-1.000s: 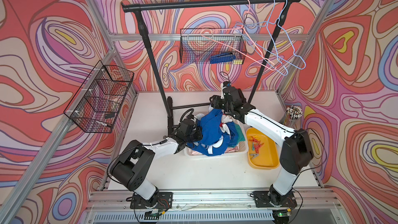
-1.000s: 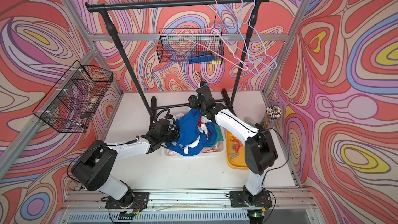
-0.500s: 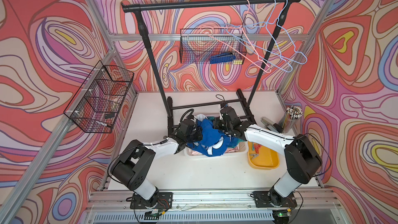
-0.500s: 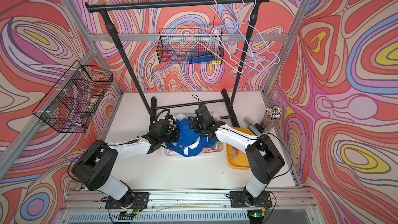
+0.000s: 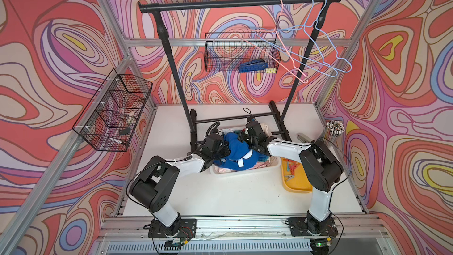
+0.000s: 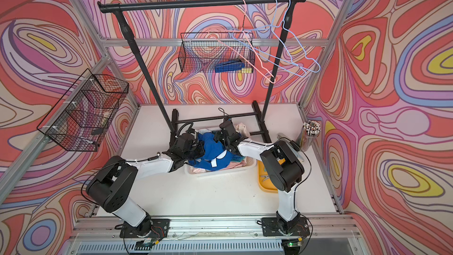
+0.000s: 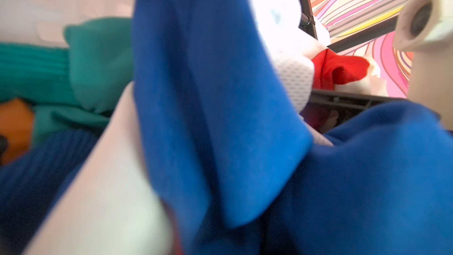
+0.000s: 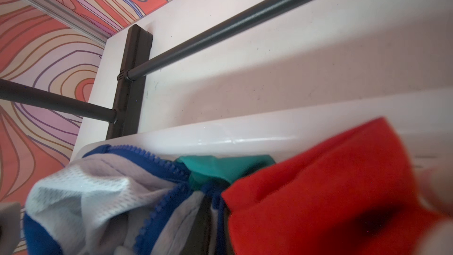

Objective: Remove the clothespins securing jackets to the hanger
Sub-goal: Adjust the jacket in the basket.

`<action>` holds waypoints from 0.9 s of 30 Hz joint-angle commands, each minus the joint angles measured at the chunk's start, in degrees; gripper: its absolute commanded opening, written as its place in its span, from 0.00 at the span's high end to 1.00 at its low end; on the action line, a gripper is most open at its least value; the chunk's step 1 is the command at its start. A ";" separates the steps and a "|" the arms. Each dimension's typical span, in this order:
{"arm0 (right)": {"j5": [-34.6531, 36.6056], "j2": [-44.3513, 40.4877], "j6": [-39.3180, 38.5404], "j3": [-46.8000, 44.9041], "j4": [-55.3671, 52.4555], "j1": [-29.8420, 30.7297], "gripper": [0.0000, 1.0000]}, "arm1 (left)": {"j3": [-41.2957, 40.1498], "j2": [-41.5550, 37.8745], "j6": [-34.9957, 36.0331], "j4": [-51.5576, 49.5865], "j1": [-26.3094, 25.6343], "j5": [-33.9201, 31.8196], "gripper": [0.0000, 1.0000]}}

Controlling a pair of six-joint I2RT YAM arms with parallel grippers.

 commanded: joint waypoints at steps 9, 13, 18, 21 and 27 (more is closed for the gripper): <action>1.09 3.49 1.38 -9.83 -11.15 0.59 0.88 | -1.80 -10.11 -0.97 -28.80 0.02 -5.82 0.59; 0.62 3.56 1.42 -9.61 -10.64 0.58 0.88 | -0.31 -16.34 0.14 -33.20 0.02 -8.21 0.52; 0.01 3.73 0.89 -8.05 -11.24 0.59 0.88 | 2.80 -23.26 5.79 -39.82 -1.20 -8.89 0.46; 0.76 1.59 -0.18 -6.81 -12.72 0.50 0.85 | 3.87 -27.30 7.76 -42.21 -1.54 -8.49 0.42; 2.82 -3.65 -1.37 -2.89 -18.17 0.62 0.79 | 7.39 -32.45 10.26 -44.45 -1.48 -11.05 0.38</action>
